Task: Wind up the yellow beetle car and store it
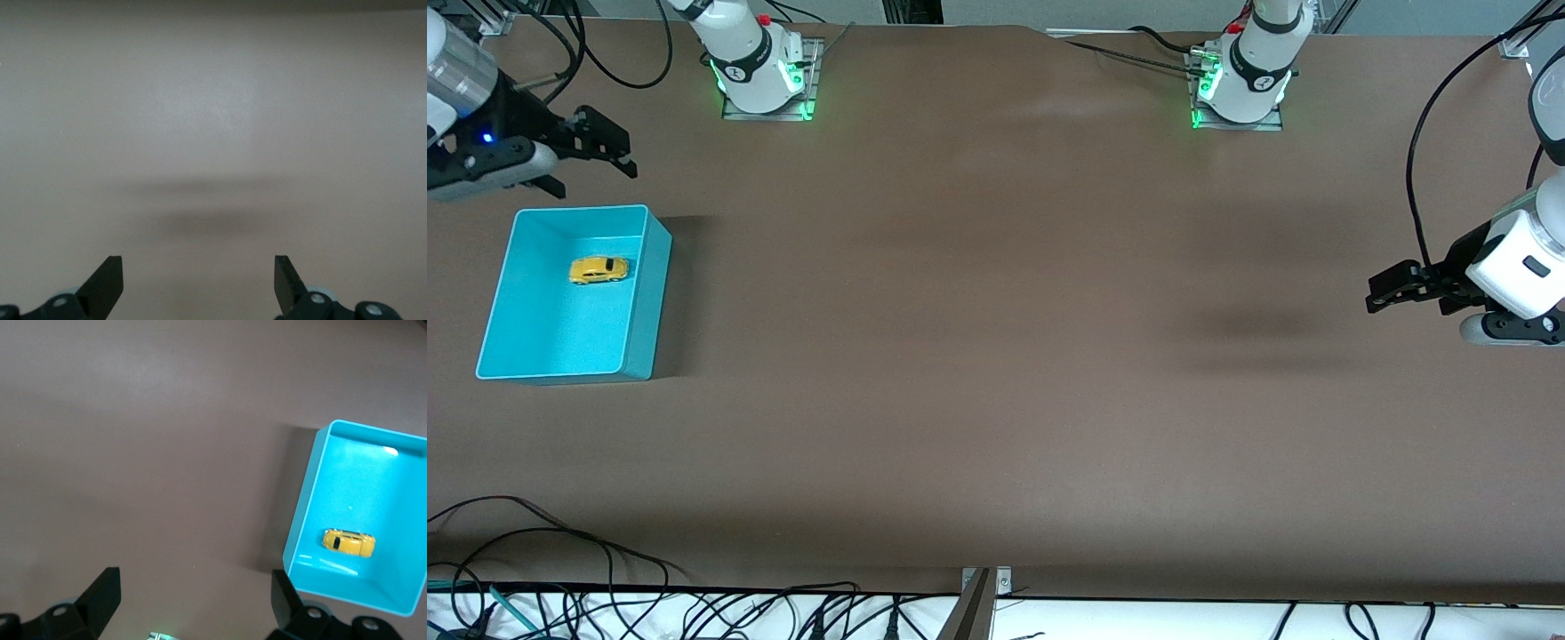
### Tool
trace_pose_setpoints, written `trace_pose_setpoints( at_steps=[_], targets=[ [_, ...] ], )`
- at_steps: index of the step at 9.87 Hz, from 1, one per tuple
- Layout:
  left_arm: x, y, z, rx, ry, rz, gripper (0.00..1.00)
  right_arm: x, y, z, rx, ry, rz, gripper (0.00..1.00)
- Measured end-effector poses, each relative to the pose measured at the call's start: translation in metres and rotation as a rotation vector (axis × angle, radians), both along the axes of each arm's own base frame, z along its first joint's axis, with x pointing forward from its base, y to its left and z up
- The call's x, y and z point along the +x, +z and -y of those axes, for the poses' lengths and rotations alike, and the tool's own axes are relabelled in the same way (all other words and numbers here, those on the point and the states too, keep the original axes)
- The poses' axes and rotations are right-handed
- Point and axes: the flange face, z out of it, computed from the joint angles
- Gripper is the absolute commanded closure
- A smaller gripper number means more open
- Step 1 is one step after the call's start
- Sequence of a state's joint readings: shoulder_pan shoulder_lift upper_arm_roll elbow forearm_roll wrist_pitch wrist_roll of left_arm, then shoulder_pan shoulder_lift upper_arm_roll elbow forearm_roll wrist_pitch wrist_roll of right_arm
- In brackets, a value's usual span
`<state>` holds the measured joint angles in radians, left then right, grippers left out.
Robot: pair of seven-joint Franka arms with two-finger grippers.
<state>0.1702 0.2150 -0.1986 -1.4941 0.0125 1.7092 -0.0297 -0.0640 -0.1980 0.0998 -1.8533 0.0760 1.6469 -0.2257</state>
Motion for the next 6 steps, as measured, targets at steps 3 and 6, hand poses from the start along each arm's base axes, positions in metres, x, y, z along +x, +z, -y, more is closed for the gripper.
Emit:
trace_pose_setpoints(
  at_steps=[3, 6],
  targets=[
    [0.0000, -0.0001, 0.0000, 0.000, 0.000, 0.000, 0.00, -0.0049, 0.0115, -0.0002, -0.055, -0.016, 0.019, 0.00],
    [0.0001, -0.0003, 0.0000, 0.000, -0.001, 0.000, 0.00, -0.0086, 0.0113, 0.0020, -0.079, -0.059, -0.001, 0.00]
  ],
)
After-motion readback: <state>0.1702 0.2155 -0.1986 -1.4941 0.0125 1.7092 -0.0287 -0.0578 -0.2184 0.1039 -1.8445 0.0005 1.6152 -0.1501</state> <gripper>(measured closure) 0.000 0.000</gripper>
